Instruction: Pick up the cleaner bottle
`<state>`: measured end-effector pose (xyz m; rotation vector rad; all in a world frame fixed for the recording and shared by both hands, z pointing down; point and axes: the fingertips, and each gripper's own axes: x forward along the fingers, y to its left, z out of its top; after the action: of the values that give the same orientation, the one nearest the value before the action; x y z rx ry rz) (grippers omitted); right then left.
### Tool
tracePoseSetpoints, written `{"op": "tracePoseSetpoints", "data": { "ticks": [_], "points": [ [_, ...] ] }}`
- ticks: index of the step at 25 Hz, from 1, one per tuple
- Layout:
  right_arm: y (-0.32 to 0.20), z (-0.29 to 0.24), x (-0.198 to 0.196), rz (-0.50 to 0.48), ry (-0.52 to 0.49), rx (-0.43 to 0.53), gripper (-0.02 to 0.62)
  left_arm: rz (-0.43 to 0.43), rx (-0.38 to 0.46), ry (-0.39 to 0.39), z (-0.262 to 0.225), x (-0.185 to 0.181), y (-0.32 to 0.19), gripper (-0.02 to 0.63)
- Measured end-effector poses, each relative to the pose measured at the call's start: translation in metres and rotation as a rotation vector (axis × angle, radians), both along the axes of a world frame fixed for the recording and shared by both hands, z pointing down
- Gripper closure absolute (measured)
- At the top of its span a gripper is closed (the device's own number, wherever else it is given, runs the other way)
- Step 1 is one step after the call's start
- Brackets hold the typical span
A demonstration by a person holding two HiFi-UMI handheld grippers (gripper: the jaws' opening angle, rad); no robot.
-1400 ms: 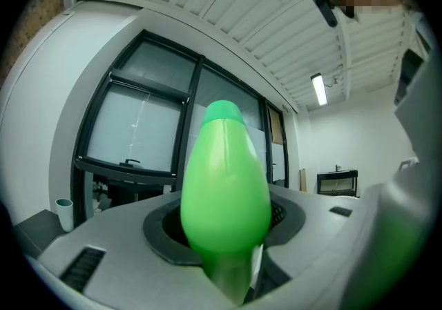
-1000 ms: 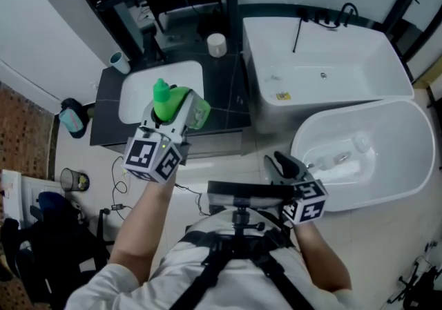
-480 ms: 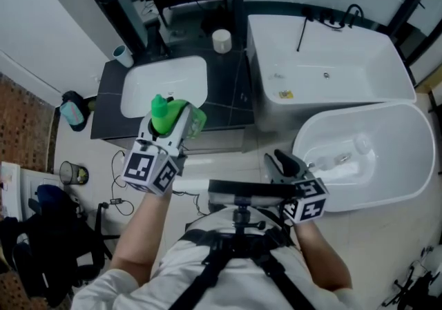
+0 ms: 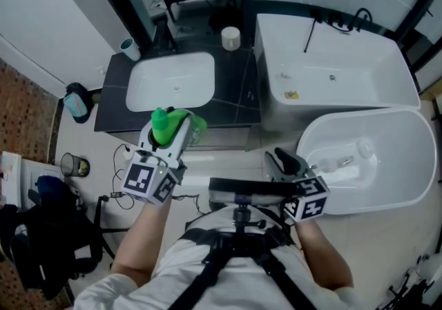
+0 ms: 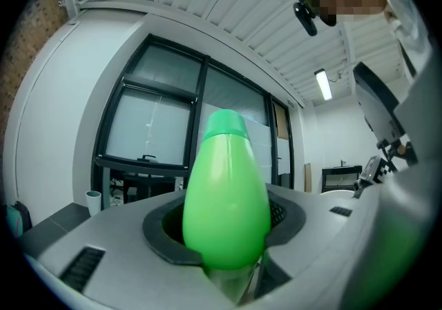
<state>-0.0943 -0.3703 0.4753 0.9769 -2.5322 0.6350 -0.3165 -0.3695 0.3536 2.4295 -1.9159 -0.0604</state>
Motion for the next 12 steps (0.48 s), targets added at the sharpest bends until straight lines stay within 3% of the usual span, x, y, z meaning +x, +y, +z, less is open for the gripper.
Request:
{"op": "tracePoseSetpoints", "data": {
  "ticks": [12],
  "points": [
    [-0.001, -0.003, -0.011, -0.031, 0.012, 0.011, 0.465, -0.03, -0.042, 0.017, 0.018, -0.012, 0.028, 0.419]
  ]
}}
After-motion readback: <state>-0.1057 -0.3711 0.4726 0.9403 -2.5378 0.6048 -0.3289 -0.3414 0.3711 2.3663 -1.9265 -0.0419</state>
